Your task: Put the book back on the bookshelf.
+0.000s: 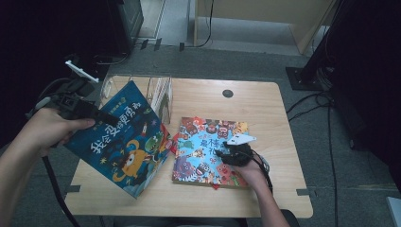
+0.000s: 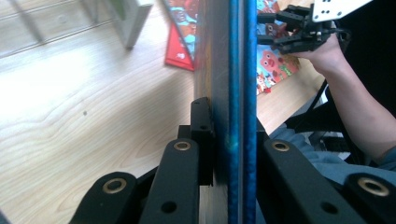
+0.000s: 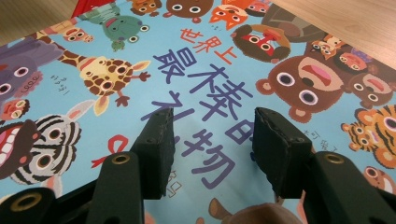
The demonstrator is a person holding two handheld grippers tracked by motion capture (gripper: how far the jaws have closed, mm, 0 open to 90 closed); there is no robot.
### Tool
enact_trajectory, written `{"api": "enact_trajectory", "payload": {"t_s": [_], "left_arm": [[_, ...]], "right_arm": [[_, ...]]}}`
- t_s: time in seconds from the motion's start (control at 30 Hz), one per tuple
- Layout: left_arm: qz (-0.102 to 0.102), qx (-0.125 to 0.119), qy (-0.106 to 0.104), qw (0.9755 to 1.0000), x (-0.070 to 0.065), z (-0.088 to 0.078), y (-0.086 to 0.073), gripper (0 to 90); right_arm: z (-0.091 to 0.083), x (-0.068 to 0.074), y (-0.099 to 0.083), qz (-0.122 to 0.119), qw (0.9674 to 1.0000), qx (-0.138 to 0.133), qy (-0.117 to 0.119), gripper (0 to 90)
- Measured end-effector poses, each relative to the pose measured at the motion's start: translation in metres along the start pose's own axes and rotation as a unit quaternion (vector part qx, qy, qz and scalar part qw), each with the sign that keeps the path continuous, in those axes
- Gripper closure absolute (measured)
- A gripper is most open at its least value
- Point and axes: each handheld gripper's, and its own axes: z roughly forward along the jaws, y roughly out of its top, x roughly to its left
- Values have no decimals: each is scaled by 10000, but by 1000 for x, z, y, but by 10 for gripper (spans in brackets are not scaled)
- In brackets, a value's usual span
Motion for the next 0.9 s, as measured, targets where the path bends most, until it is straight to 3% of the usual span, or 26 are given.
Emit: {"api": "enact_trajectory", "payload": {"t_s": [0.23, 0.5, 0.73, 0.9], "left_arm": [[-181, -97, 130, 9997, 17, -11, -16, 824], [-613, -243, 232, 9976, 44, -28, -34, 822], [-836, -329, 256, 9956, 65, -37, -35, 821], [-1080, -458, 312, 9926, 80, -43, -32, 820]], "right_arm": [[1, -3, 1, 115, 9999, -16, 61, 489], [1, -3, 1, 140, 9999, -16, 56, 489], [1, -2, 1, 108, 9999, -5, 19, 489], [1, -2, 1, 103, 9999, -2, 14, 489]]}}
